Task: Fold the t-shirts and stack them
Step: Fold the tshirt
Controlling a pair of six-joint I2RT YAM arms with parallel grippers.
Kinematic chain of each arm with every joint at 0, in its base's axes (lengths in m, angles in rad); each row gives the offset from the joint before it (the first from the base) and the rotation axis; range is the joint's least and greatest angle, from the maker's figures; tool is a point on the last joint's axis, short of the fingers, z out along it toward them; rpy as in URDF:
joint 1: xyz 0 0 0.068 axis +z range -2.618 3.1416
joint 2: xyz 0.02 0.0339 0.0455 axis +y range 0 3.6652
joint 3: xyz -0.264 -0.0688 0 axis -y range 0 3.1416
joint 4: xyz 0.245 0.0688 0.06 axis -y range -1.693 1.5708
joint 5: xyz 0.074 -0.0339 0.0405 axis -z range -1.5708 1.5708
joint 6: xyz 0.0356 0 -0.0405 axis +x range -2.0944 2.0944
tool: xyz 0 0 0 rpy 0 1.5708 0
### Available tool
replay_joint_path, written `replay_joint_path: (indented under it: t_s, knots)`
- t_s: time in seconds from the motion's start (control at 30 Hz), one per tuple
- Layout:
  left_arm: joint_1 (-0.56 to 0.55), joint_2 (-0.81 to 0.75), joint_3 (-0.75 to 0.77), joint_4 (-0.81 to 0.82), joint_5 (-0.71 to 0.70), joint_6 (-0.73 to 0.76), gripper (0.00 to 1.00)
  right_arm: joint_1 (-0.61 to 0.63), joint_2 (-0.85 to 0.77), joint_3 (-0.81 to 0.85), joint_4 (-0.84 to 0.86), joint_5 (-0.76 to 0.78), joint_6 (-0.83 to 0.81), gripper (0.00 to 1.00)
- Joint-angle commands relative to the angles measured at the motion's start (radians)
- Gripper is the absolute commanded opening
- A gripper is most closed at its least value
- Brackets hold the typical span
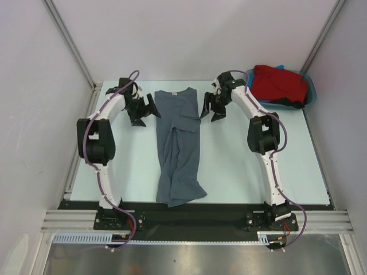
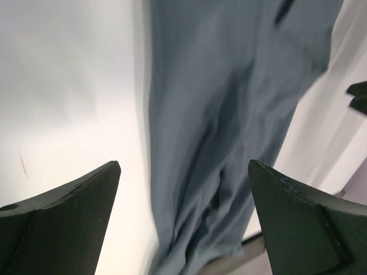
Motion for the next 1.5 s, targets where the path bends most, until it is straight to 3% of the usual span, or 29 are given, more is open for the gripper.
replay_joint_path:
  t_s: [0.0, 0.17, 0.37, 0.47, 0.67, 0.87, 0.93, 1.03, 1.2, 1.33, 1.47]
  knots:
    - [-0.025, -0.216, -0.136, -0.063, -0.007, 0.071, 1.0, 0.001, -0.245, -0.099, -0.22, 0.118, -0.046, 0.68]
    - [-0.025, -0.461, -0.478, -0.045, 0.044, 0.053, 1.0, 0.047, -0.431, -0.328, -0.311, 0.147, -0.057, 0.69]
    - [-0.035, -0.702, -0.745, -0.04, 0.018, 0.039, 1.0, 0.168, -0.646, -0.632, -0.324, 0.177, -0.004, 0.66]
    - [-0.048, -0.803, -0.83, -0.049, 0.03, 0.033, 1.0, 0.217, -0.744, -0.791, -0.259, 0.182, 0.03, 0.66]
    - [-0.051, -1.021, -1.011, -0.039, 0.067, -0.047, 1.0, 0.309, -0.847, -0.919, -0.181, 0.197, 0.081, 0.69]
    - [-0.06, -1.178, -1.088, -0.098, 0.048, -0.037, 1.0, 0.351, -0.917, -1.135, -0.022, 0.116, 0.133, 0.7]
    - [-0.06, -1.221, -1.123, -0.047, 0.128, -0.072, 1.0, 0.354, -0.937, -1.19, 0.046, 0.112, 0.153, 0.7]
    - [-0.061, -1.286, -1.219, 0.09, 0.194, -0.173, 1.0, 0.355, -0.935, -1.224, 0.135, 0.07, 0.153, 0.71]
    - [-0.081, -1.342, -1.307, 0.256, 0.162, -0.237, 1.0, 0.377, -0.861, -1.234, 0.276, 0.003, 0.131, 0.69]
    - [-0.135, -1.406, -1.298, 0.262, 0.029, -0.309, 1.0, 0.4, -0.826, -1.246, 0.345, -0.004, 0.127, 0.69]
    - [-0.211, -1.498, -1.385, 0.308, -0.027, -0.426, 1.0, 0.418, -0.789, -1.226, 0.324, 0.012, 0.107, 0.69]
